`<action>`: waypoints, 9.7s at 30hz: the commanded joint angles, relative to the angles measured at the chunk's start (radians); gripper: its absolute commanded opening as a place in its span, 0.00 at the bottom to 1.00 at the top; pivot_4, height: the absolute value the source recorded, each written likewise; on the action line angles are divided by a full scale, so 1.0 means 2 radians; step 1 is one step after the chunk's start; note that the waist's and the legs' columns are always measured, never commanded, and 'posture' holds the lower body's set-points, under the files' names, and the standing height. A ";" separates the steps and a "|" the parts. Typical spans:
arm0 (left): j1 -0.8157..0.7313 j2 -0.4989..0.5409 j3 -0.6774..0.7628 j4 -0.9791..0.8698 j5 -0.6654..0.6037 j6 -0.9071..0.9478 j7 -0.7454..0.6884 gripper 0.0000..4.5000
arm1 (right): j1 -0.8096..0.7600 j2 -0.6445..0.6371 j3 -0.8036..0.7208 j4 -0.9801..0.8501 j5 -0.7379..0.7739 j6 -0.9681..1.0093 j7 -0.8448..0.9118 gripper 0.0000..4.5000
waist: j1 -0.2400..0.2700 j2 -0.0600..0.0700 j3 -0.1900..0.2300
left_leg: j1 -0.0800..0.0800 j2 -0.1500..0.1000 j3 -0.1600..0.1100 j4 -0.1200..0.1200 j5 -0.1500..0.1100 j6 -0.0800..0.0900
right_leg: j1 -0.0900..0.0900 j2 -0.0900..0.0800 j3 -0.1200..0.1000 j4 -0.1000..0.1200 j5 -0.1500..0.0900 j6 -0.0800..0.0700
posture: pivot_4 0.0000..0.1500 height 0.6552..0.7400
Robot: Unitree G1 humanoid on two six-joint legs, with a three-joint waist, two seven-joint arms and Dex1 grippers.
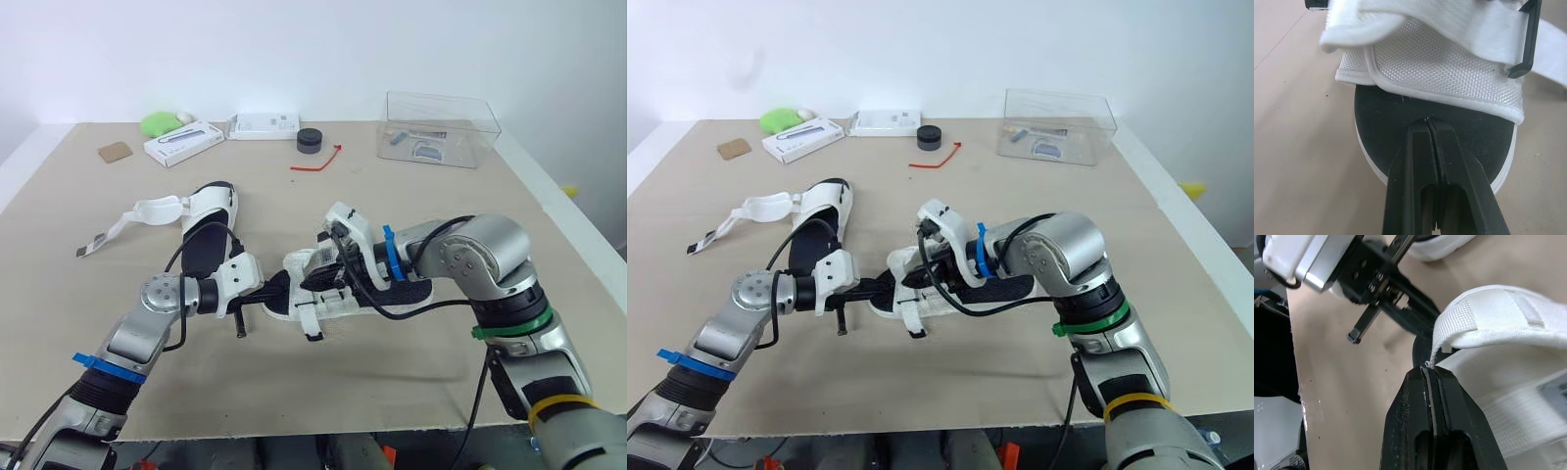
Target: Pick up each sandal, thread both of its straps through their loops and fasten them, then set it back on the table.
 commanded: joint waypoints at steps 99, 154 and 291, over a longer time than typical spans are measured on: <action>0.002 0.008 -0.019 0.036 0.027 0.003 -0.007 0.00 | 0.092 -0.082 0.041 0.265 -0.494 -1.365 0.065 0.72 | 0.001 0.000 0.000 | 0.004 0.000 0.004 0.000 0.001 -0.001 | 0.002 0.001 0.002 0.001 0.000 0.002 | 1.00 0.84; 0.013 0.009 -0.015 0.023 0.027 0.011 0.000 0.00 | 0.078 -0.017 0.031 0.070 -0.111 -0.394 0.041 0.01 | 0.001 0.000 0.000 | 0.004 0.001 0.004 0.000 0.001 -0.001 | 0.001 0.001 0.002 0.002 0.002 -0.003 | 1.00 0.84; 0.055 0.011 0.093 -0.136 -0.128 0.060 0.023 1.00 | 0.122 0.163 -0.321 0.050 -0.227 -0.287 -0.452 0.01 | -0.001 0.001 0.002 | -0.005 0.000 0.004 0.000 0.000 -0.006 | -0.007 0.001 0.005 0.002 0.002 -0.001 | 1.00 0.84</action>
